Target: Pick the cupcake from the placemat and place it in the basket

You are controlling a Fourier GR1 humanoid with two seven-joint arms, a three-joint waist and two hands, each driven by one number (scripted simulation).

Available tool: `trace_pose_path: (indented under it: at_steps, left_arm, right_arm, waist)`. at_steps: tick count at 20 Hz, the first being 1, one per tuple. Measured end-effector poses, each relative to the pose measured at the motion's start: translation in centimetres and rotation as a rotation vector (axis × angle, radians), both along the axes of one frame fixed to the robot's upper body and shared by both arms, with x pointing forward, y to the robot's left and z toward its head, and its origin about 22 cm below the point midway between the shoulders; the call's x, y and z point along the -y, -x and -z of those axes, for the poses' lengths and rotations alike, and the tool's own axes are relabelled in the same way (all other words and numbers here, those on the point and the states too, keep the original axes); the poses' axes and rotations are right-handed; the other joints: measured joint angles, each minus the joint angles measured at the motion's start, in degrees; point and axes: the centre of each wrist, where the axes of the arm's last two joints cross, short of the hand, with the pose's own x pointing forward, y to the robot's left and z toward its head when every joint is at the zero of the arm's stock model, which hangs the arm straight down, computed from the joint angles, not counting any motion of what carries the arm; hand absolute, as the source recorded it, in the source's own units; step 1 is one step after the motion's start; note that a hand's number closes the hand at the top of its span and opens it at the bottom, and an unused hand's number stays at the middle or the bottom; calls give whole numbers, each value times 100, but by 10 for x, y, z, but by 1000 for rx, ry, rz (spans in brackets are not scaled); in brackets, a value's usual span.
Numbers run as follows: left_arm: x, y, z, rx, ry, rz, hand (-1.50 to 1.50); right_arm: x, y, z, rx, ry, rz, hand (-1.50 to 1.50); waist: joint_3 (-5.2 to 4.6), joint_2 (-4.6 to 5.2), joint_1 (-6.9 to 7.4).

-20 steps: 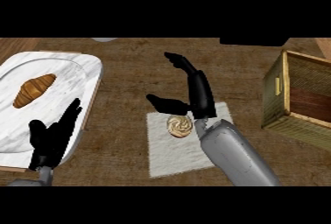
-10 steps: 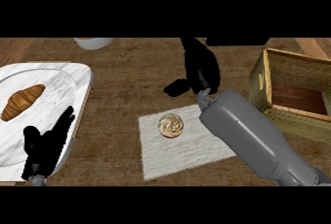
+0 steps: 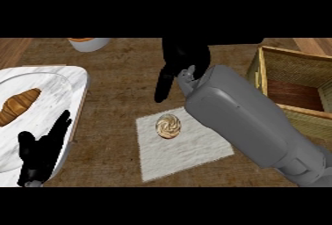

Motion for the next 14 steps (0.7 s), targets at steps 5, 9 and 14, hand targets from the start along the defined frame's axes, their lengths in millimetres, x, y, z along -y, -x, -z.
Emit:
trace_pose_path:
  at_steps: [5,9,14]
  left_arm:
    - [-1,3,0,2,5,-10,0]
    - [-1,2,-2,-5,6,-13,0]
    - [1,4,0,12,6,-14,0]
  right_arm:
    - [-2,5,-22,-80,18,-51,-150]
    - [-2,10,-39,-102,12,-87,-150]
    - [-2,18,-37,-125,11,-117,-150]
  waist:
    - [11,23,-52]
    - [17,43,-67]
    - [28,68,-62]
